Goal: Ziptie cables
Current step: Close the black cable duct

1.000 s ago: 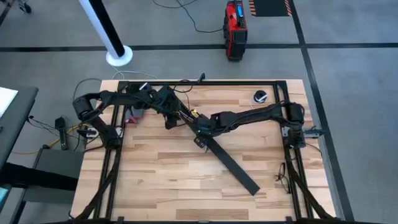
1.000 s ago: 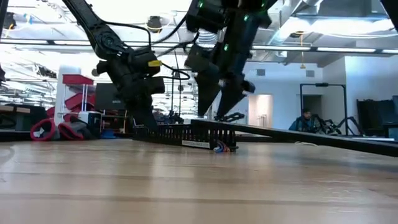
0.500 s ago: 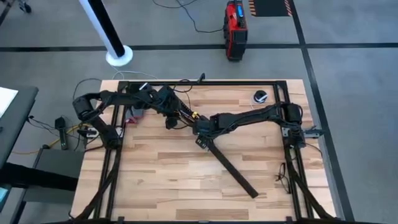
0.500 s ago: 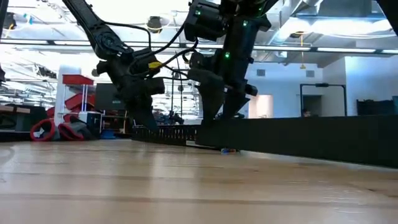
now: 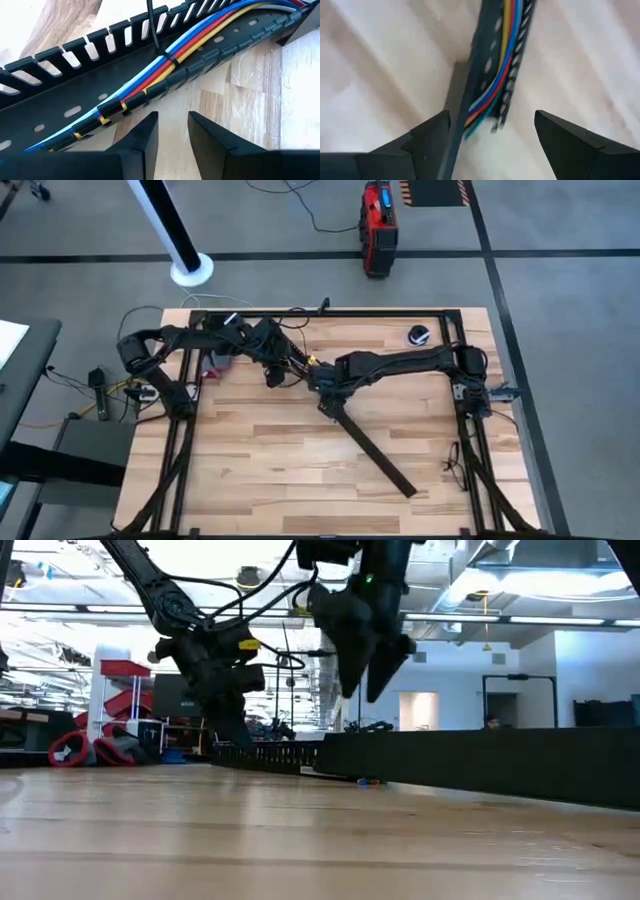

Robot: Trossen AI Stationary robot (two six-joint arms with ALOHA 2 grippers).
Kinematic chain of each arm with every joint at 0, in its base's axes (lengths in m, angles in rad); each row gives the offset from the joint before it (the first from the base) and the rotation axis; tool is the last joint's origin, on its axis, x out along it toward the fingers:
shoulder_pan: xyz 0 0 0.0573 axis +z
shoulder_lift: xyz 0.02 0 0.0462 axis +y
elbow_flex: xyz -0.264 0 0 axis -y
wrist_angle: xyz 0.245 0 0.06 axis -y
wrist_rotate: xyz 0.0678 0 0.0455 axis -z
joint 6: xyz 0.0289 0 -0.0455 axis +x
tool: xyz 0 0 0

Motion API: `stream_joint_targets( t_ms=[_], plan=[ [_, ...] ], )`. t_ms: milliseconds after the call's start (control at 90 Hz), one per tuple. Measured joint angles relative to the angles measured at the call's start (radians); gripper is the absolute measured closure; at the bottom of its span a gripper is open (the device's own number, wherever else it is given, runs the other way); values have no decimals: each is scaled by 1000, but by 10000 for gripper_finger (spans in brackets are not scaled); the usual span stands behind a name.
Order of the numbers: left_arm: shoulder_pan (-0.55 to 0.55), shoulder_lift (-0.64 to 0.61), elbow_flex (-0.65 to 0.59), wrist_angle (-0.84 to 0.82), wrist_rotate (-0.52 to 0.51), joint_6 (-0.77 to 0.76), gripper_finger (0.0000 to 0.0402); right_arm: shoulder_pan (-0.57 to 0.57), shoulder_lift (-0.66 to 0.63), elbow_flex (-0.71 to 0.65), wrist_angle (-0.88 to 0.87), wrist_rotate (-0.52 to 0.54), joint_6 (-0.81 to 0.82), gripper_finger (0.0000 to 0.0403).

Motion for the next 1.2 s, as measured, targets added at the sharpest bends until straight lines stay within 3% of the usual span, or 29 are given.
stream_joint_targets(
  t_ms=[300,778,911,1078,1200],
  plan=[
    [0,0,0,0,24,11,300,91,4,-8,-47,-30,160,117],
    [-1,0,0,0,29,10,300,88,9,-251,113,-59,189,124],
    [-1,0,0,0,29,10,300,91,9,-269,114,-62,189,194],
    [-1,0,0,0,28,10,300,92,8,-267,112,-67,155,368],
    [-1,0,0,0,28,10,300,94,8,-250,106,-88,153,386]
  ],
)
